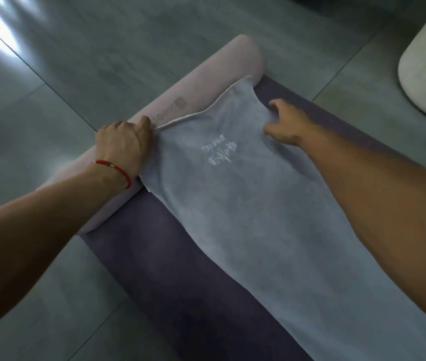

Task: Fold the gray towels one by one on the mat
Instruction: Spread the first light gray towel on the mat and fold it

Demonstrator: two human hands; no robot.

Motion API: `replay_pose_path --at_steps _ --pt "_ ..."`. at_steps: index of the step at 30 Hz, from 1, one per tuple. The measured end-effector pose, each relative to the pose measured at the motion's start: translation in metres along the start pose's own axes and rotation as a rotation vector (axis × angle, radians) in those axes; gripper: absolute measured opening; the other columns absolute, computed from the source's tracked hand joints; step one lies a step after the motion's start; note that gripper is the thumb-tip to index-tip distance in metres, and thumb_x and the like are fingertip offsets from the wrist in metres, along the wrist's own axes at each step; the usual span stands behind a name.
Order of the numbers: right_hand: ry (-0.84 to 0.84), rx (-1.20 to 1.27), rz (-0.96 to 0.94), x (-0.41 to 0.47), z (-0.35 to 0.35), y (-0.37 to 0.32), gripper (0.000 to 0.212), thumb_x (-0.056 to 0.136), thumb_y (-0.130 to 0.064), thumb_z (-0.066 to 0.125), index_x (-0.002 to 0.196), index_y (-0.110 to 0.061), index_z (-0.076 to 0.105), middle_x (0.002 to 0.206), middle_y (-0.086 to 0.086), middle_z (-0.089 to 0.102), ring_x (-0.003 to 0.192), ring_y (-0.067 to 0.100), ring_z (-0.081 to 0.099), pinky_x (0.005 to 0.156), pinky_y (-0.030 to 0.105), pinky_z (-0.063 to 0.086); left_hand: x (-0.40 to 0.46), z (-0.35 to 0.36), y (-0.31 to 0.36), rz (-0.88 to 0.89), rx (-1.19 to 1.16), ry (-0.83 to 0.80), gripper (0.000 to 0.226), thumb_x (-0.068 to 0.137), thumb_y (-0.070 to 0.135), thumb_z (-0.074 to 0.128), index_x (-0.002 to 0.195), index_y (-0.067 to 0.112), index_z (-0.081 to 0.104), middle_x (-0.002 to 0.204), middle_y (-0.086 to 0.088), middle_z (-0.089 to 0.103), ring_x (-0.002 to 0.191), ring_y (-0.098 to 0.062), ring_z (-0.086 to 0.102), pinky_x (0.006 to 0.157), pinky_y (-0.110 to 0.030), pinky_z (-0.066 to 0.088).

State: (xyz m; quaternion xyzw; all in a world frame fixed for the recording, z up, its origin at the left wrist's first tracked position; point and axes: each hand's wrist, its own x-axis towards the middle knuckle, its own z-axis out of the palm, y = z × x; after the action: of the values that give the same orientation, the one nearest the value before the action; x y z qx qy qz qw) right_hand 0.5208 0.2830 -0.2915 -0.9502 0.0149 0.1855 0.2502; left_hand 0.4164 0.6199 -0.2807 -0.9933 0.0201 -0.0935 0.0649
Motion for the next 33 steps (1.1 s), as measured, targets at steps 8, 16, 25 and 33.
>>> replay_pose_path --at_steps 8,16,25,33 --pt "0.097 -0.270 -0.260 -0.006 0.053 -0.056 0.064 0.093 -0.034 0.052 0.153 -0.027 0.032 0.159 0.006 0.027 0.145 0.030 0.027 0.113 0.057 0.025 -0.017 0.013 -0.010 -0.118 -0.074 -0.199 0.048 0.099 0.053 0.028 0.112 0.020 0.060 0.113 -0.018 0.061 0.105 -0.040 0.057 0.086 -0.046 0.044" --pt "-0.055 -0.339 -0.296 -0.007 0.098 -0.085 0.068 0.095 -0.047 0.045 0.157 -0.036 0.020 0.169 0.003 0.005 0.154 0.025 0.006 0.119 0.060 0.013 0.012 0.008 -0.049 -0.213 0.098 -0.225 0.088 0.090 0.048 0.052 0.158 0.015 0.005 0.165 -0.020 0.005 0.151 -0.042 0.007 0.114 -0.072 0.010" --pt "-0.096 -0.278 -0.412 -0.008 0.098 -0.069 0.072 0.092 -0.046 0.048 0.158 -0.037 0.021 0.169 -0.002 0.001 0.156 0.022 -0.005 0.122 0.059 0.002 0.012 -0.018 -0.051 0.206 0.294 0.132 0.043 0.099 0.010 0.037 0.142 0.016 0.036 0.145 -0.019 0.036 0.132 -0.039 0.035 0.113 -0.060 0.024" --pt "0.016 -0.356 -0.534 -0.032 0.108 -0.064 0.064 0.093 -0.035 0.050 0.153 -0.030 0.032 0.166 0.002 0.016 0.154 0.022 0.011 0.122 0.056 0.013 0.015 -0.014 -0.065 0.471 0.531 0.228 0.038 0.107 0.006 0.024 0.133 0.011 0.051 0.132 -0.016 0.050 0.120 -0.036 0.046 0.107 -0.056 0.037"
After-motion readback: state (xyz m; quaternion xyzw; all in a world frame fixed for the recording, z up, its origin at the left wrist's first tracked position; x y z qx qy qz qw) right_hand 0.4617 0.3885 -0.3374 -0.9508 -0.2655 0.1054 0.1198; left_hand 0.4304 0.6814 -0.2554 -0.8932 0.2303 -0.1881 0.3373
